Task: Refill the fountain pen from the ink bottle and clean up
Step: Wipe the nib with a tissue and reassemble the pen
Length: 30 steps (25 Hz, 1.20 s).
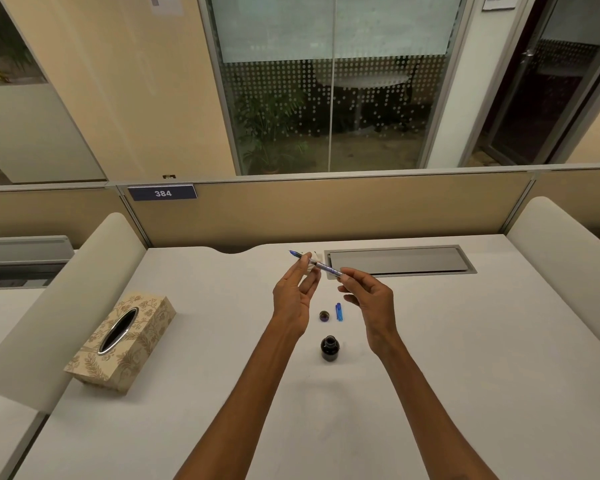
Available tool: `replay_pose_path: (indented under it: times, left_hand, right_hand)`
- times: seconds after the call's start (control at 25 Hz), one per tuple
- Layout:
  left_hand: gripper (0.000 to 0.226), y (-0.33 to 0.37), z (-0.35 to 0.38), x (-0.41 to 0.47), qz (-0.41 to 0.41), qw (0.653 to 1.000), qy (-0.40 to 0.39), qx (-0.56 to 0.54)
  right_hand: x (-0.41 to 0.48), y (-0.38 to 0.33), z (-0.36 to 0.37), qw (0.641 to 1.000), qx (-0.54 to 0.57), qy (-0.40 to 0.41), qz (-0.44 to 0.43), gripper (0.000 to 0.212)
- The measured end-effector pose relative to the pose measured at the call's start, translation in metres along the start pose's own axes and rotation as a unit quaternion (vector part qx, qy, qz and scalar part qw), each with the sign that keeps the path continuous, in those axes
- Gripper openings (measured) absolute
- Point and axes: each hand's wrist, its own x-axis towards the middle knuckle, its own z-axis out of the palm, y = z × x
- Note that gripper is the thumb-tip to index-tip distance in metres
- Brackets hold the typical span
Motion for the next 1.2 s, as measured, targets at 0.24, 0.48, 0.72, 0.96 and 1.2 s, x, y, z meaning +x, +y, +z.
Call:
replay_pose_path:
  times: [0.24, 0.48, 0.72, 0.96, 1.2]
  left_hand:
    - [0.017, -0.002, 0.003, -0.002, -0.016, 1.000, 0.003, -0.018]
    - [0.018, -0.001, 0.006, -0.006, -0.031, 0.999, -0.007, -0.032]
    - [0.022, -0.006, 0.010, -0.008, -0.048, 0.998, -0.013, -0.035]
    - [0.020, -0.011, 0.007, -0.007, -0.039, 0.998, -0.013, -0.040]
    - [0.019, -0.009, 0.007, -0.003, -0.020, 1.000, -0.015, 0.018]
  right_hand:
    - [0.002, -0.006, 0.003, 0.999, -0.031, -0.016, -0.022, 0.015]
    - [0.001, -0.008, -0.001, 0.999, -0.037, 0.019, -0.009, 0.017]
    - [0.002, -0.014, -0.001, 0.991, -0.054, 0.087, 0.086, 0.060]
    - [0.004, -0.010, -0.002, 0.989, -0.105, 0.042, 0.100, 0.056]
    - [0.003, -0.009, -0.006, 0.994, -0.105, 0.018, 0.013, 0.017]
